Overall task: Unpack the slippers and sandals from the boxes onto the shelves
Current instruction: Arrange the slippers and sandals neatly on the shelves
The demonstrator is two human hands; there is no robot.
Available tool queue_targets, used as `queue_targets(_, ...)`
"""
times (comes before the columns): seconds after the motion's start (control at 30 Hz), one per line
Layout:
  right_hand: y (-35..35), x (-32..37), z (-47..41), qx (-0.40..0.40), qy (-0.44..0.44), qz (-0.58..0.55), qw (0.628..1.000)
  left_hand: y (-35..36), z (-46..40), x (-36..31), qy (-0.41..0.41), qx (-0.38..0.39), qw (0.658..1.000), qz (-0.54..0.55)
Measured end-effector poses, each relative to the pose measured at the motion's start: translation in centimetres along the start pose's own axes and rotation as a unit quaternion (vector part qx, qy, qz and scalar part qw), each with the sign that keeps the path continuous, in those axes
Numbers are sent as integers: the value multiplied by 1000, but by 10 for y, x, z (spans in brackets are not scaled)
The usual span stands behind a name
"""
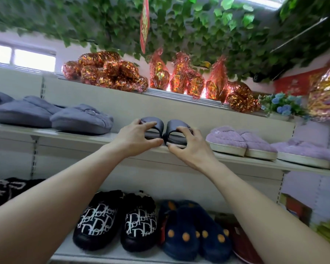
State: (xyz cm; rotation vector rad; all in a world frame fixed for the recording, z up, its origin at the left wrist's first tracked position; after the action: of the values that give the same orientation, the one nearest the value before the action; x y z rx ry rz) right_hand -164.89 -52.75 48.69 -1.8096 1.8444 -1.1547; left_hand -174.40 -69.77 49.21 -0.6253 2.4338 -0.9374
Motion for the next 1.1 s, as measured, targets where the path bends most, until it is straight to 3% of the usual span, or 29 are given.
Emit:
queue_targets(0.43,3,-15,-11,51,-42,33,997,20,-4,-12,-23,15,996,-80)
queue_targets(0.53,1,-14,-12,56,-37,48,997,7,16,-13,20,-23,993,-112)
queue_targets(0.6,-3,-4,-13,11,-47,57,997,-12,31,-6,51,-82,985,-141)
queue_targets(0.7,-4,34,-10,-81,-100,28,991,-54,51,29,57,-161,974,-151)
queue_targets(0.83,18,109,-6,-94,-149,-25,984,-112,73,110,-11,-217,960,-179)
queue_targets(0.97,56,184,-7,-38,-154,-62,985,-155,85,200,-116,-169,964,-167)
queue_targets(1.1,96,236,-13,36,-104,-93,990,-164,81,252,-159,-80,980,-91)
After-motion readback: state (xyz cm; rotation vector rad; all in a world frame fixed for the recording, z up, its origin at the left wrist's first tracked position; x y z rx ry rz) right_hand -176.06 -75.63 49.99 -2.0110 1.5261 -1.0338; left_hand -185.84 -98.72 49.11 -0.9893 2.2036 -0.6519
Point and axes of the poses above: each hand's wrist, its own z-axis away from the middle knuckle, its own y-axis out of the palm, x = y × z, the point moved 4 cm from there along -z, towards the middle knuckle, and after that the axes turned 5 degrees about y, right-handed, at the moved point
